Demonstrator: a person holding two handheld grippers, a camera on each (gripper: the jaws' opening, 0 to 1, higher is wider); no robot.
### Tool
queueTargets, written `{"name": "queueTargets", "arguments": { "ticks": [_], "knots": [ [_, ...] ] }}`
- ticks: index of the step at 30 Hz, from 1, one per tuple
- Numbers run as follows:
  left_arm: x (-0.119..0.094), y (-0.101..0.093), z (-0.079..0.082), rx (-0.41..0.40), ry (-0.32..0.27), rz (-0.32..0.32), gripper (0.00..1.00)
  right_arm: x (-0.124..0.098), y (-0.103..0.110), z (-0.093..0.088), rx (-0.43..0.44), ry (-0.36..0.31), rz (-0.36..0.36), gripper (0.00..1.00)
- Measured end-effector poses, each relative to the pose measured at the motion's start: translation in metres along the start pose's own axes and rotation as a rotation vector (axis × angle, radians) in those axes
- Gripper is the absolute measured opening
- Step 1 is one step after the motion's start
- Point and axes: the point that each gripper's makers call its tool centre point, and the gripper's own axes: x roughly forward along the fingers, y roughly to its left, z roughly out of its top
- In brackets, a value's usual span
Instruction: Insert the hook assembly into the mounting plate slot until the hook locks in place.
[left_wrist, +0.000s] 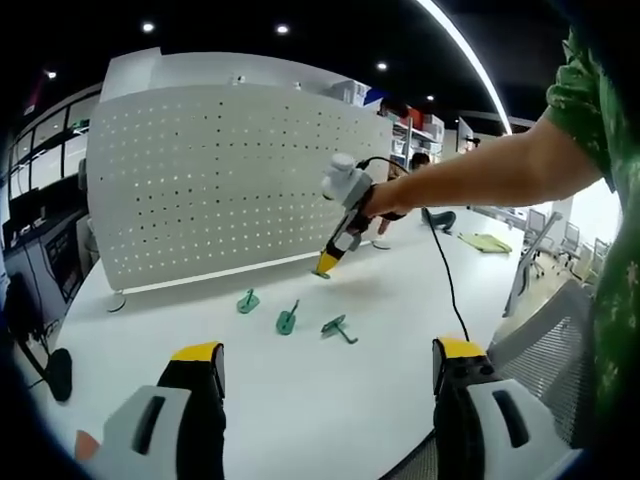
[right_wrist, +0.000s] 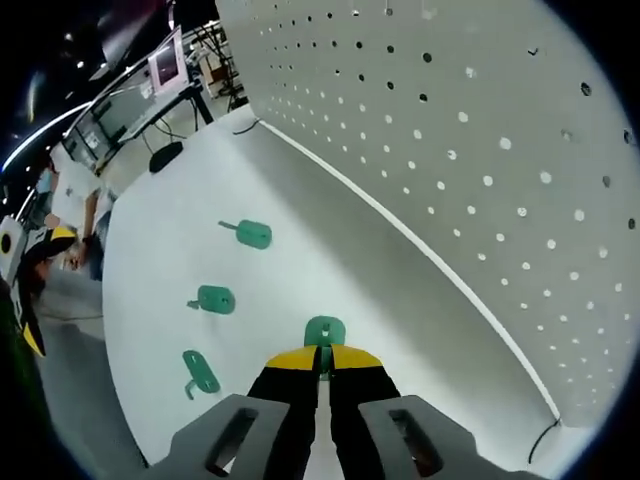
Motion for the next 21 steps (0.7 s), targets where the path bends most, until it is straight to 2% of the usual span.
{"name": "queueTargets", "arguments": {
  "ticks": [21],
  "knots": [
    [0.001,-0.007,-0.002,0.028,0.008,-0.032,0.87,-0.026,0.005,0.004,0.048,-0.104,-0.067,0.02]
  ]
}}
